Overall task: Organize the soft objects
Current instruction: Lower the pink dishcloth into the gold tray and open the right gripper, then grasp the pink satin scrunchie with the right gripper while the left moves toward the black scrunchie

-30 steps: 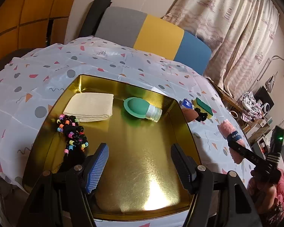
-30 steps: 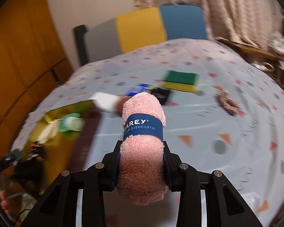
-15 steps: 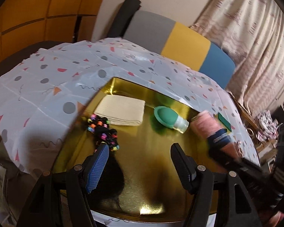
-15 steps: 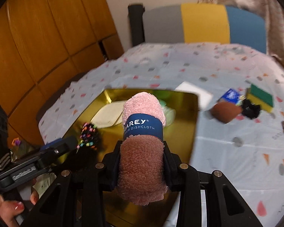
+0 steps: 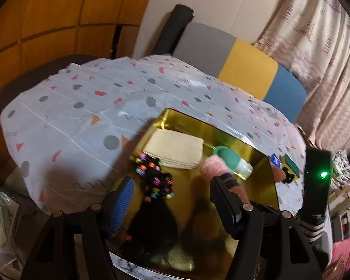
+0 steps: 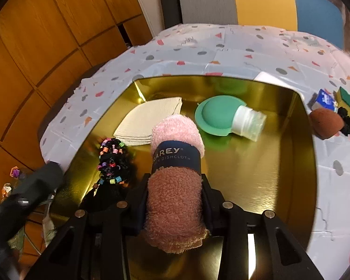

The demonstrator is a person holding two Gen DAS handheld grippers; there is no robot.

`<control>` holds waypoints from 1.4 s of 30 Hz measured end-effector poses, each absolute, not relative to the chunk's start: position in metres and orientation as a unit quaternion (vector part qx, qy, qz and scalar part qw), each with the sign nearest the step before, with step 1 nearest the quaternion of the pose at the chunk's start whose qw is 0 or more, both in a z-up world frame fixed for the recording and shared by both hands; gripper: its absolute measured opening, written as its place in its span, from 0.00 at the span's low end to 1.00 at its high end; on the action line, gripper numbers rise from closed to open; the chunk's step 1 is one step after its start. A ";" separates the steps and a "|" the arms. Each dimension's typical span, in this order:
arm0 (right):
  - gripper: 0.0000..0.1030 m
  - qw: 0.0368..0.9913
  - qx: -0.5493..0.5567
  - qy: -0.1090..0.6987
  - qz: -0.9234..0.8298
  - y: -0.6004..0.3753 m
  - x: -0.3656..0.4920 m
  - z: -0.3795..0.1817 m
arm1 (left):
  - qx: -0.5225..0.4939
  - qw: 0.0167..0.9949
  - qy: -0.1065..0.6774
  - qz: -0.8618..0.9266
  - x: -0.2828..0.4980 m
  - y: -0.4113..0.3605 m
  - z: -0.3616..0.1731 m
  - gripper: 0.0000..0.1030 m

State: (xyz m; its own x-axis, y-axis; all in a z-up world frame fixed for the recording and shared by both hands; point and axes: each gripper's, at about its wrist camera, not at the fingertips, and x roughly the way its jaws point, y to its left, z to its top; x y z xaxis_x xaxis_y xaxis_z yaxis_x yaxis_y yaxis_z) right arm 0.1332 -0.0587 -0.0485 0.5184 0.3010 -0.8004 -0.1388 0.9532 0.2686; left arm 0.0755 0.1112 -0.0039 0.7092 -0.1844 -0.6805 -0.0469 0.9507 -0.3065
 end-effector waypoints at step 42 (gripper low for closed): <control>0.69 0.895 0.113 0.426 -0.066 -0.250 0.036 -0.067 | -0.061 0.860 0.401 -0.309 0.024 -0.012 -0.010 0.66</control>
State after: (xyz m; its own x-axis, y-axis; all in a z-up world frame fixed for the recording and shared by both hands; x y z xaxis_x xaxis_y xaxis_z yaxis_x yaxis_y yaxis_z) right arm 0.0362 -0.2500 -0.0672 0.6278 -0.0219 -0.7780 0.2137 0.9660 0.1453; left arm 0.0243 -0.0119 -0.0097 0.4866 -0.5813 -0.6521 0.4832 0.8010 -0.3534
